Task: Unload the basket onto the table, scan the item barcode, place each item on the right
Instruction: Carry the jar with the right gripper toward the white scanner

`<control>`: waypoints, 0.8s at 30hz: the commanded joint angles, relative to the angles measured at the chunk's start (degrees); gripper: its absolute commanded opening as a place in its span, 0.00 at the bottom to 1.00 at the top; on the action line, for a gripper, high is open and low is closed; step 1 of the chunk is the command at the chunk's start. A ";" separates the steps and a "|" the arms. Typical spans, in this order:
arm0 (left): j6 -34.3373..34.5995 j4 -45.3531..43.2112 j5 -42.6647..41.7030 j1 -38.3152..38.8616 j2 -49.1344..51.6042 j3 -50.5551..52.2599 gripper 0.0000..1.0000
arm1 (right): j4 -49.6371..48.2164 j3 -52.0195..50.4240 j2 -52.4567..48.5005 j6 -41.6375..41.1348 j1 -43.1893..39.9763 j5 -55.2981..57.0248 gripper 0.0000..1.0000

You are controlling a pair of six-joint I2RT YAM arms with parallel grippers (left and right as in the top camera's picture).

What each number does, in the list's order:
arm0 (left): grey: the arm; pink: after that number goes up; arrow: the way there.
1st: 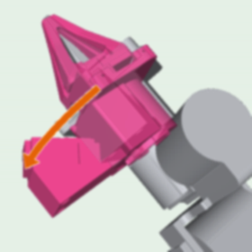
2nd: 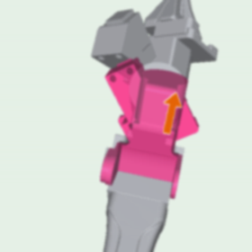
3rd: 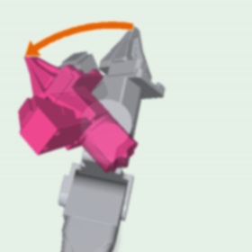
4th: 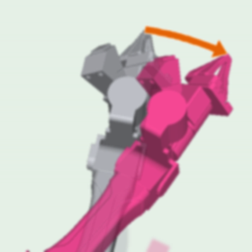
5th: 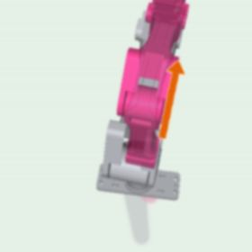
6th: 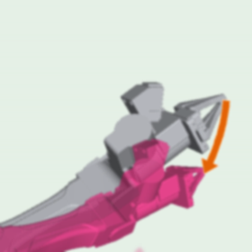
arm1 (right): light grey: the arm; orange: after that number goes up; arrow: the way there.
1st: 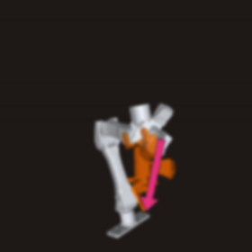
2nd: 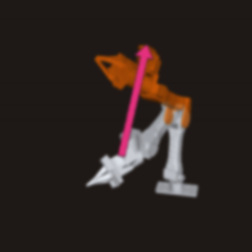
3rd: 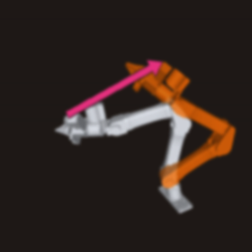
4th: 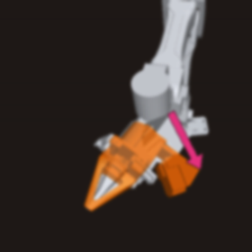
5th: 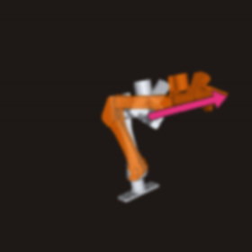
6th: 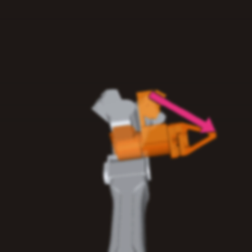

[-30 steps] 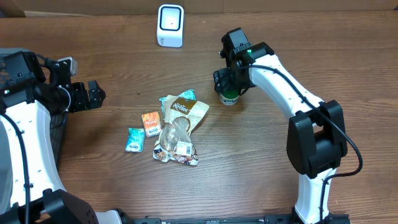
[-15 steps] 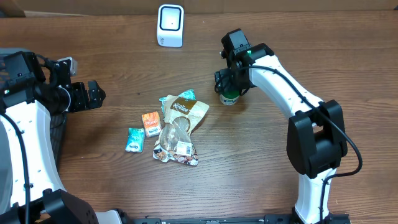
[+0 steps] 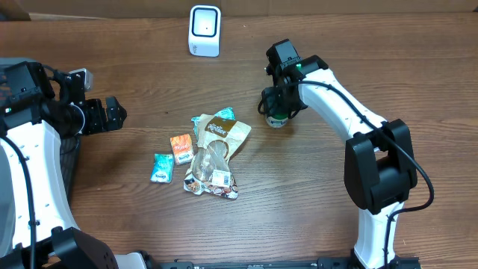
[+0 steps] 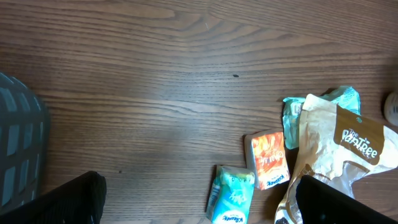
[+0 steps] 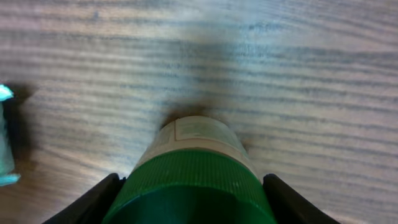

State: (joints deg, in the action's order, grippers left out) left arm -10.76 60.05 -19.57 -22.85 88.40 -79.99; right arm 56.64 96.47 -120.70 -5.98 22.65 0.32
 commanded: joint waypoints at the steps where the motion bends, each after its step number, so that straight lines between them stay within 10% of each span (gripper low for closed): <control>1: -1.25 -0.09 -0.83 0.37 -0.02 -1.14 1.00 | 1.99 4.52 1.92 0.00 0.11 -4.63 0.53; 20: -1.25 -0.09 -0.83 0.37 -0.02 -1.14 1.00 | -3.93 9.38 15.61 6.05 -7.91 -78.75 0.49; 24: -1.25 -0.09 -0.83 0.37 -0.02 -1.14 1.00 | -3.41 9.35 15.61 6.05 -9.68 -80.59 0.49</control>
State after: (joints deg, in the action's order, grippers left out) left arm -10.76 60.03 -19.55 -22.85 88.40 -79.99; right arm 53.21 104.25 -106.39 -0.38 14.09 -69.71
